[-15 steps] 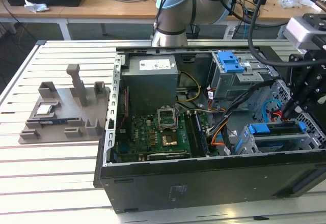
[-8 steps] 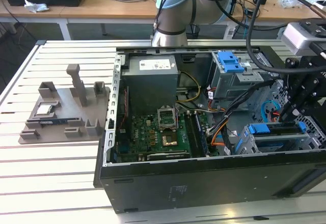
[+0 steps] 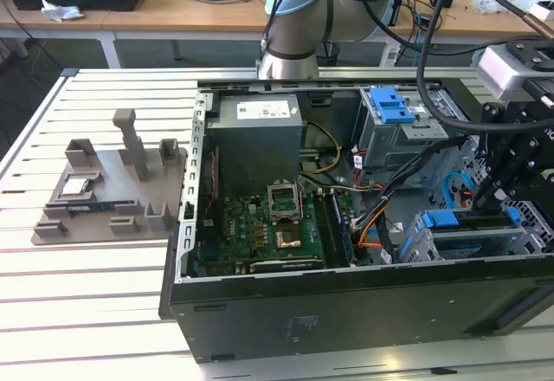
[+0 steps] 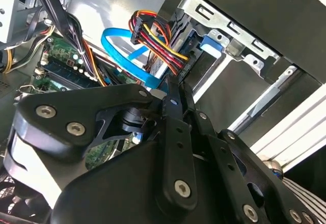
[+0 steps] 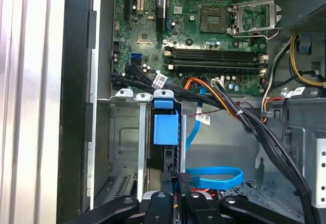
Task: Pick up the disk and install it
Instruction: 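Insert the second disk wire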
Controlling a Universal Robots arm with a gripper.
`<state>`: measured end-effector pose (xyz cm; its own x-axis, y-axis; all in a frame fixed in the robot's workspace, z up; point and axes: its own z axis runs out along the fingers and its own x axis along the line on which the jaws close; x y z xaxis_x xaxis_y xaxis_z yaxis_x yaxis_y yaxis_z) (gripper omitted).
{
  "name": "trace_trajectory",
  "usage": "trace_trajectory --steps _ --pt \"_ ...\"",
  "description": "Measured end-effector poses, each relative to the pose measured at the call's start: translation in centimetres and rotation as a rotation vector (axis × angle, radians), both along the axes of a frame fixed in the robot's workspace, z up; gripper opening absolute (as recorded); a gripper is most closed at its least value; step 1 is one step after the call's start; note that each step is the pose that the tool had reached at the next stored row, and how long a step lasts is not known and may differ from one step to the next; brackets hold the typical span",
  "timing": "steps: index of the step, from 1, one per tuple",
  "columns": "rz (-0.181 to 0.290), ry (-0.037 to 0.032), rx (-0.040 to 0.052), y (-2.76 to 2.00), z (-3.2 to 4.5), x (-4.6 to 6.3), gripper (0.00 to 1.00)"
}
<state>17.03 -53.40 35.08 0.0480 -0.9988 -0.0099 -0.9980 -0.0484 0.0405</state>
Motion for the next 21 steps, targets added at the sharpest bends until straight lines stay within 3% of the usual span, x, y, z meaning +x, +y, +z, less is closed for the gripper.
trace_trajectory --steps 4,7,9,10,11,14,16,21 --pt "0.003 -0.0001 0.0 0.0 -0.41 0.0 0.16" --pt "0.003 0.0 0.0013 -0.01 -1.35 -0.2 0.17" --pt "0.003 -0.0001 0.0006 -0.01 -1.43 -0.2 0.17" --pt "0.003 -0.0001 0.0001 -0.02 -1.43 -0.2 0.24" --pt "0.003 -0.0001 0.0002 -0.02 -1.3 -0.2 0.24" --pt "0.003 -0.0001 -0.0003 0.45 1.04 -0.2 0.22" --pt "0.003 -0.0001 -0.0006 0.68 1.82 -0.2 0.11" --pt "0.003 -0.0001 -0.0039 1.26 4.8 -0.2 0.11"
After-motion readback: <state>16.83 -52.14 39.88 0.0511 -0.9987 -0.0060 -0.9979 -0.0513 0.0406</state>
